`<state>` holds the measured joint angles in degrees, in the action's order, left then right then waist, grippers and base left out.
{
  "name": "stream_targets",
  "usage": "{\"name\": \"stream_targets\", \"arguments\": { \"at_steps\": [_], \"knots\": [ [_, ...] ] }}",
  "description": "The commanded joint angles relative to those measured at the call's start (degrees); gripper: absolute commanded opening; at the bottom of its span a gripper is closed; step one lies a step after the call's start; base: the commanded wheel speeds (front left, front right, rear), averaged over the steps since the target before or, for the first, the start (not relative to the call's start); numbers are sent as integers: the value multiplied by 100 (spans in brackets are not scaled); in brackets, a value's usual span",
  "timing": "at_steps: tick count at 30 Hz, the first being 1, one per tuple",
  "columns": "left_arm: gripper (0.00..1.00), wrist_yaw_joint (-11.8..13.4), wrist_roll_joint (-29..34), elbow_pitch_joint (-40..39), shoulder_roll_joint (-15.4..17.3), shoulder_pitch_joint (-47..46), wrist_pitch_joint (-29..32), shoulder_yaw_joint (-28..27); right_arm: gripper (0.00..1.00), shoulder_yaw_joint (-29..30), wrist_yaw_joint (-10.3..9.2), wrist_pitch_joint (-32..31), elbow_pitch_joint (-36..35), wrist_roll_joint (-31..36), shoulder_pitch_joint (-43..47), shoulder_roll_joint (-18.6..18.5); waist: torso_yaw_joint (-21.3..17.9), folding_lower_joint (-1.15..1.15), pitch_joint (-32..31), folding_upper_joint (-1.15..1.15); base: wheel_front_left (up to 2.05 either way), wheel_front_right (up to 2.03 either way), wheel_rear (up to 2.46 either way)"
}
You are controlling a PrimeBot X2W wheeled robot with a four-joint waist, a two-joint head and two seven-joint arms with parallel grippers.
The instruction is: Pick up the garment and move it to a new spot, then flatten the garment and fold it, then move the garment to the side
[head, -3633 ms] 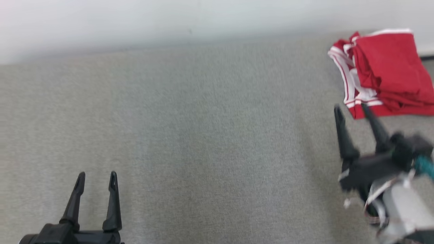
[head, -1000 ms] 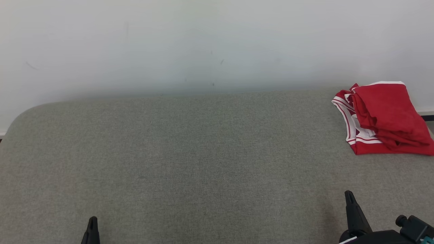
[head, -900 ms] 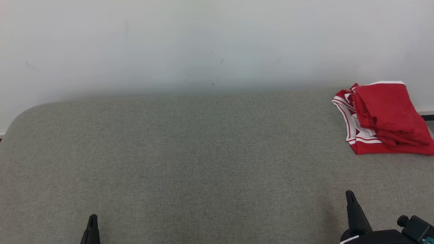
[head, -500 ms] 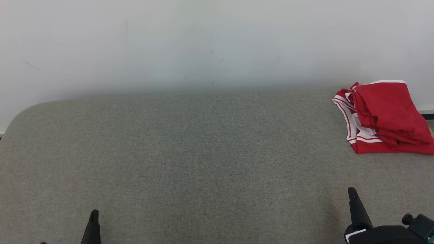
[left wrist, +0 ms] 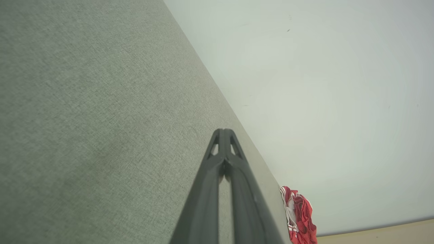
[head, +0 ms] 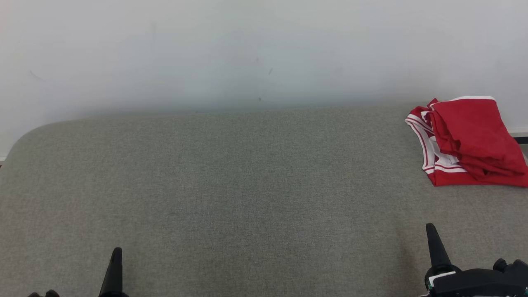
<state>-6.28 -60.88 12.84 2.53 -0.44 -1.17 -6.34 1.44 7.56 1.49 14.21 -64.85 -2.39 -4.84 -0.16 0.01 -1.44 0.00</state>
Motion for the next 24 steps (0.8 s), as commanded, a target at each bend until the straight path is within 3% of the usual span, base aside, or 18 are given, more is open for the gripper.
{"name": "stream_targets", "arguments": {
  "at_steps": [1, 24],
  "knots": [
    [0, -25, -174, -38, 34, -136, 33, -14, 0, 39, -7, -35, -59, -142, -108, 9, 0, -1, 3, 0, 0, 0, 0],
    [0, -81, -1487, 33, 40, -353, 372, -21, 0, 234, -9, -363, -49, -1316, -243, 81, 6, -1, 63, 0, 0, 0, 0]
  ]
}}
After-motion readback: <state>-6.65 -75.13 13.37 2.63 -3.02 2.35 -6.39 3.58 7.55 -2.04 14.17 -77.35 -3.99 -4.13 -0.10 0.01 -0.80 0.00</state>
